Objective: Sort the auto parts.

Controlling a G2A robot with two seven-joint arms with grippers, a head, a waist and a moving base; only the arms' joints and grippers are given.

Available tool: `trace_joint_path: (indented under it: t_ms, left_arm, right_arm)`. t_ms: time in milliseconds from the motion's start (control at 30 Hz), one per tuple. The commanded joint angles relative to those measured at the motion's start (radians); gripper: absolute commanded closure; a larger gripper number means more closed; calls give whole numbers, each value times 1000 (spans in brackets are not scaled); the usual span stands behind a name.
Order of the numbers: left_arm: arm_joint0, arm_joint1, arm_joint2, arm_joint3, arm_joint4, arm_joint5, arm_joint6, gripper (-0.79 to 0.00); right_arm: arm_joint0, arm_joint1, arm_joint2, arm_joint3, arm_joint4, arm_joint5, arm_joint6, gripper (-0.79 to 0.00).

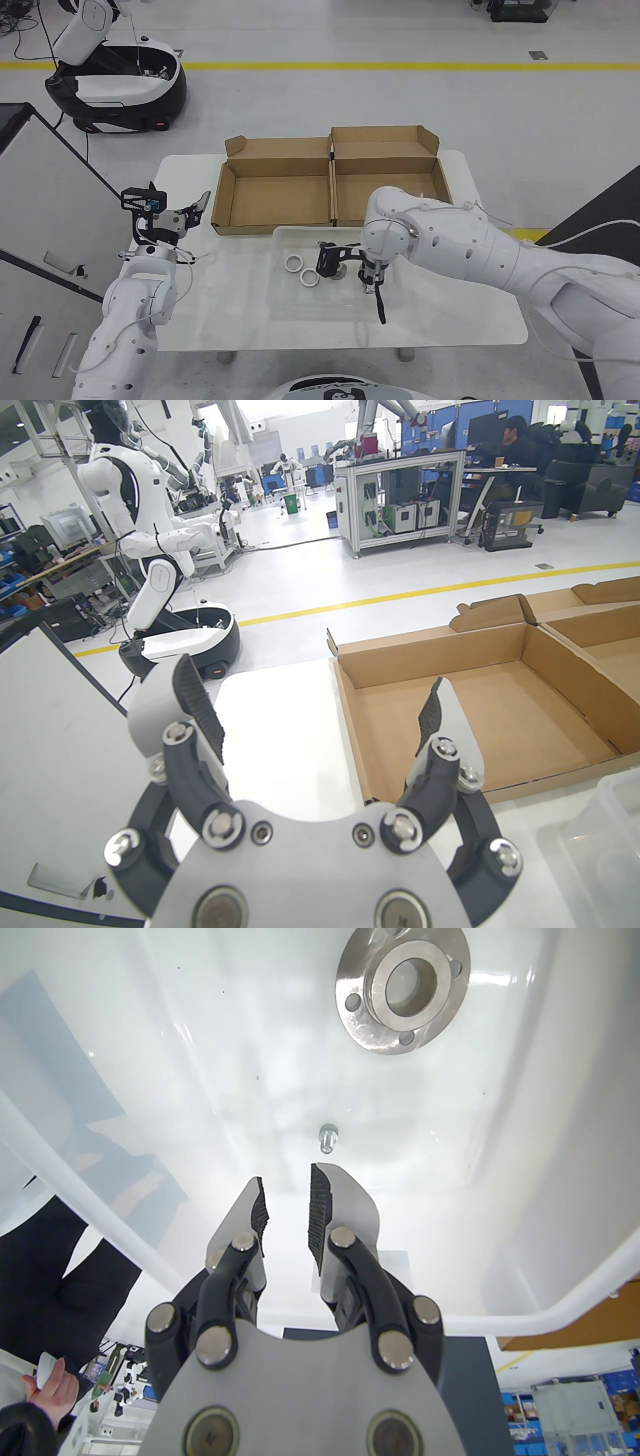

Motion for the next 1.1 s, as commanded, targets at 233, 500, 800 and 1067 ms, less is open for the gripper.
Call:
trace_joint_path:
  t_ms: [233, 500, 800, 1067]
  left_arm:
    - [0, 0, 0, 0, 0, 0, 0, -785]
    - [0, 0, 0, 0, 0, 0, 0, -785]
    - [0, 0, 0, 0, 0, 0, 0, -785]
    - [0, 0, 0, 0, 0, 0, 0, -785]
  right_arm:
    - [-15, -15, 0, 28, -28, 17, 0, -200]
    - [-23, -26, 8, 28, -58, 39, -28, -175]
    - [-37, -40, 10, 44, -88, 62, -16, -169]
    - [-50, -46, 23, 55, -98, 65, -16, -209]
